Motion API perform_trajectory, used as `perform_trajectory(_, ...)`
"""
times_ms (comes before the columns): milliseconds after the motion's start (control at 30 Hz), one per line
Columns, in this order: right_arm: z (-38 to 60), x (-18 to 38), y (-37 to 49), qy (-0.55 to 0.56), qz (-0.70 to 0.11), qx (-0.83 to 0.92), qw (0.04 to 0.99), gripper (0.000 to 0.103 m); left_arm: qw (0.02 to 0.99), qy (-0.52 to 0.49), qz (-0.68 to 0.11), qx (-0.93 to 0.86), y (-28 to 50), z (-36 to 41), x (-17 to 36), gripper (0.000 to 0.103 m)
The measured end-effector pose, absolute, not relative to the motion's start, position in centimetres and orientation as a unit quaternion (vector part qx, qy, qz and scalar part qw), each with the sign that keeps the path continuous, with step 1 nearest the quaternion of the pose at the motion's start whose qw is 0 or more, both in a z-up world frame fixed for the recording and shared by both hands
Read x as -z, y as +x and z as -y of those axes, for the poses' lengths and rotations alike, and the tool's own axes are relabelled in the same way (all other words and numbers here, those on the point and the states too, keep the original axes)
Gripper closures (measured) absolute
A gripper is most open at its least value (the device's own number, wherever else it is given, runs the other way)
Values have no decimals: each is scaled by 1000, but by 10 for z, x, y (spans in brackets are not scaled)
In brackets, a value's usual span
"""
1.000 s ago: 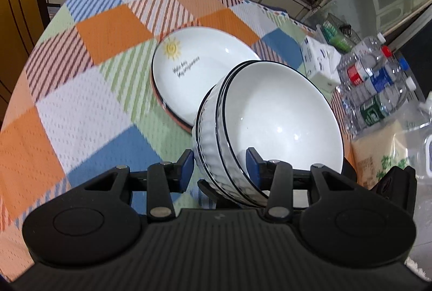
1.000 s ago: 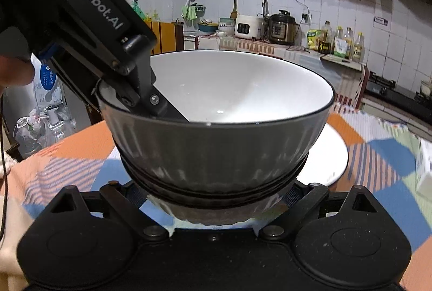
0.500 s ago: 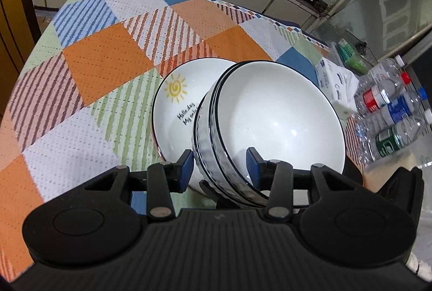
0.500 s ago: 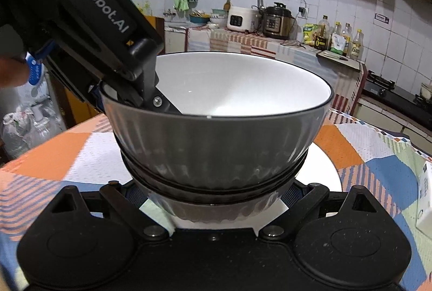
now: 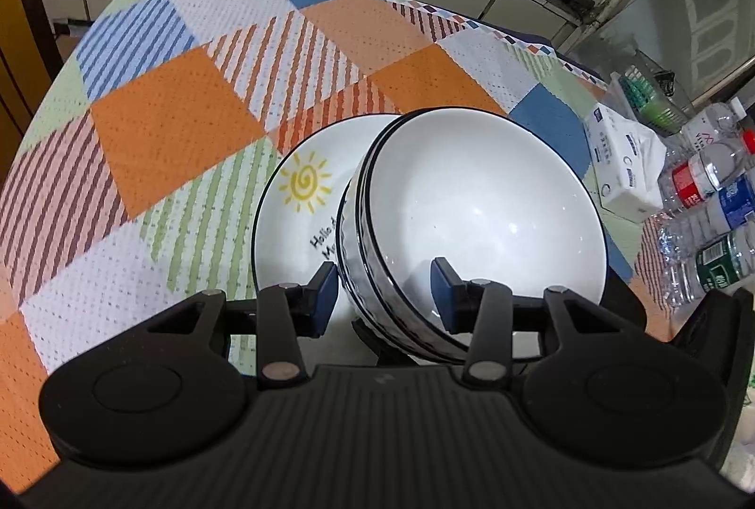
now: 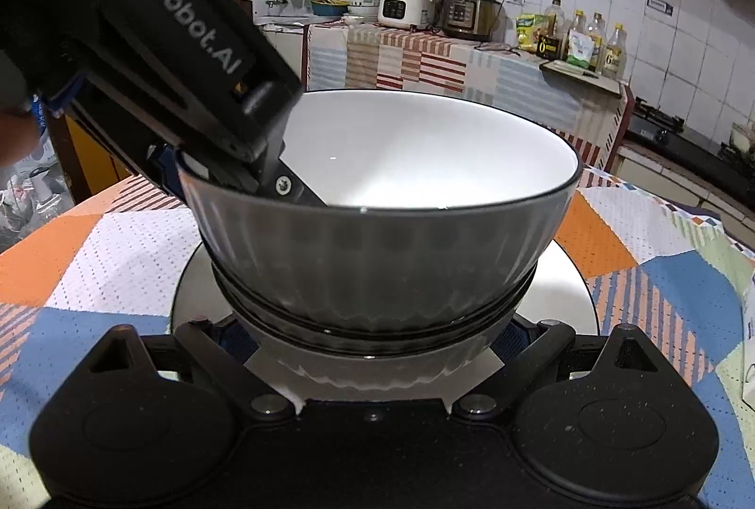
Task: Organize plates and bowls
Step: 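Grasp the three-bowl stack with the left gripper and lower it onto the plate stack, then open the left gripper and withdraw it from the bowl stack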
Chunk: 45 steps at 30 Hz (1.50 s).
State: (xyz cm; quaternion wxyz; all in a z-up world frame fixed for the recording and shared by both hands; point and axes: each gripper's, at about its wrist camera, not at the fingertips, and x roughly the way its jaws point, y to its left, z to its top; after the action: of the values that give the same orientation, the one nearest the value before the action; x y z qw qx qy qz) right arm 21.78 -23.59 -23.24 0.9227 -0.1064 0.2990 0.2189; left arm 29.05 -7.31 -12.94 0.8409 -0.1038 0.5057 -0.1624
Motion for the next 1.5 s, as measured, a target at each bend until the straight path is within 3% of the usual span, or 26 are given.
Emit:
perform_trajectory(467,241,236,222,-97,-299,-210,926,7,850,-129,-491,144,287,77,134,61)
perform_trajectory(733,249,218,200,-68,-347,-164,921,5,876,-109,-456,113,277,73,124,56)
perform_trajectory(1133,283,170,141,-48,-292,-125,947,2,905,-90,-395,129,213,65,71,53)
perform_trajectory(1500,327,133,141,58,-283,11,957,0,909,-41,-386,156,170,55,21,39)
